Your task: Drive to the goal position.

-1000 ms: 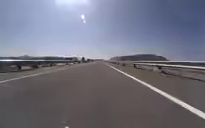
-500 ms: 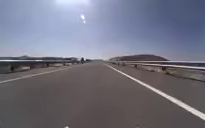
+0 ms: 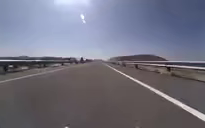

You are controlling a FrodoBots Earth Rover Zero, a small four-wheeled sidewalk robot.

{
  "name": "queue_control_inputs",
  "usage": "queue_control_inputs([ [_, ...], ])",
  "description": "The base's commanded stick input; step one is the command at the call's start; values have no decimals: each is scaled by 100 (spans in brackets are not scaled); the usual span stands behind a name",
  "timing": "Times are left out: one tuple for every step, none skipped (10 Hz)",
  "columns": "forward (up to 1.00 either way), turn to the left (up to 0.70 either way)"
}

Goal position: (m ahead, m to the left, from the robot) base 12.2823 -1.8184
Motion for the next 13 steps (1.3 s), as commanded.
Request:
queue_control_inputs([
  [100, 0],
  [100, 0],
  [100, 0],
  [100, 0],
  [100, 0],
  [100, 0],
  [100, 0],
  [100, 0],
  [100, 0],
  [100, 0],
  [100, 0],
  [100, 0],
  [100, 0],
])
